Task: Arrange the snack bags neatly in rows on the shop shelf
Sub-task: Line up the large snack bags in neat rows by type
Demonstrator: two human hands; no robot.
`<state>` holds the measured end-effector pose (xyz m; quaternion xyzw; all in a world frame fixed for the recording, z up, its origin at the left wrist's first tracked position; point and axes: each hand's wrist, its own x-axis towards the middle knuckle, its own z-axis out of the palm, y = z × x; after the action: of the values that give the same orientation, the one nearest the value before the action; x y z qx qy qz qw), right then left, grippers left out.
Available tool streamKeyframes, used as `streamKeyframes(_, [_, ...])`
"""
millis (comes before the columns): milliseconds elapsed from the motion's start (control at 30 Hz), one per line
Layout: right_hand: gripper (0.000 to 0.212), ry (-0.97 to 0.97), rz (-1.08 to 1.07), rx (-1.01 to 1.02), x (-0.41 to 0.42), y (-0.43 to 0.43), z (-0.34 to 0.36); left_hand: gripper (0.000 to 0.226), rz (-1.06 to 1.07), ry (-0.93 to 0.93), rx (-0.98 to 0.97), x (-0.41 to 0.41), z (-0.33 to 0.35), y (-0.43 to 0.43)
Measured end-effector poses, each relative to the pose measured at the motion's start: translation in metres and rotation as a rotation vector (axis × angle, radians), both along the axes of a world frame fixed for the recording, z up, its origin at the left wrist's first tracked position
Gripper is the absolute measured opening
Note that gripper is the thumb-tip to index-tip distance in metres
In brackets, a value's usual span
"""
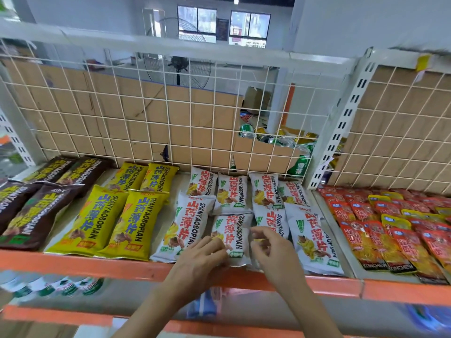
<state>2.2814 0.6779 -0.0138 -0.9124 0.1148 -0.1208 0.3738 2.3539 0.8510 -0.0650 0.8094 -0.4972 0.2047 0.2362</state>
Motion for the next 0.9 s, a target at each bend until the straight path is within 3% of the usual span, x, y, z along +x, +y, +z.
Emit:
streamKeyframes(100, [0.011,0.021,-0.037,0.061,-0.002,-0.012,-0.001,0.01,-0.006,0.039,-0.117,-0.004,0.011,-0.006])
streamKeyframes(200, [0.01,0.066,-0.062,0.267,-0.001,-0.019,0.001,0.011,-0.005,0.027,-0.199,-0.008,0.026,-0.011])
streamKeyframes(267, [0.026,0.168,-0.053,0.466,0.002,-0.018,0.005,0.01,0.003,0.02,-0.226,-0.01,0.032,-0.014])
streamKeyframes(367, [0.07,0.312,-0.016,0.708,0.006,-0.013,0.003,0.009,-0.004,0.052,-0.252,-0.012,0.039,-0.016])
streamKeyframes(500, [0.05,0.321,0.023,1.176,0.012,-0.008,0.005,0.012,-0.099,0.083,-0.238,-0.019,0.042,-0.016])
streamKeyframes(767, [0.056,0.254,0.147,1.182,0.007,-0.005,0.007,0.027,-0.134,0.307,-0.33,-0.034,0.046,0.0])
streamKeyframes(900, [0.065,0.125,0.141,1.089,0.007,-0.011,0.013,0.021,0.086,0.304,-0.321,-0.021,0.039,0.003])
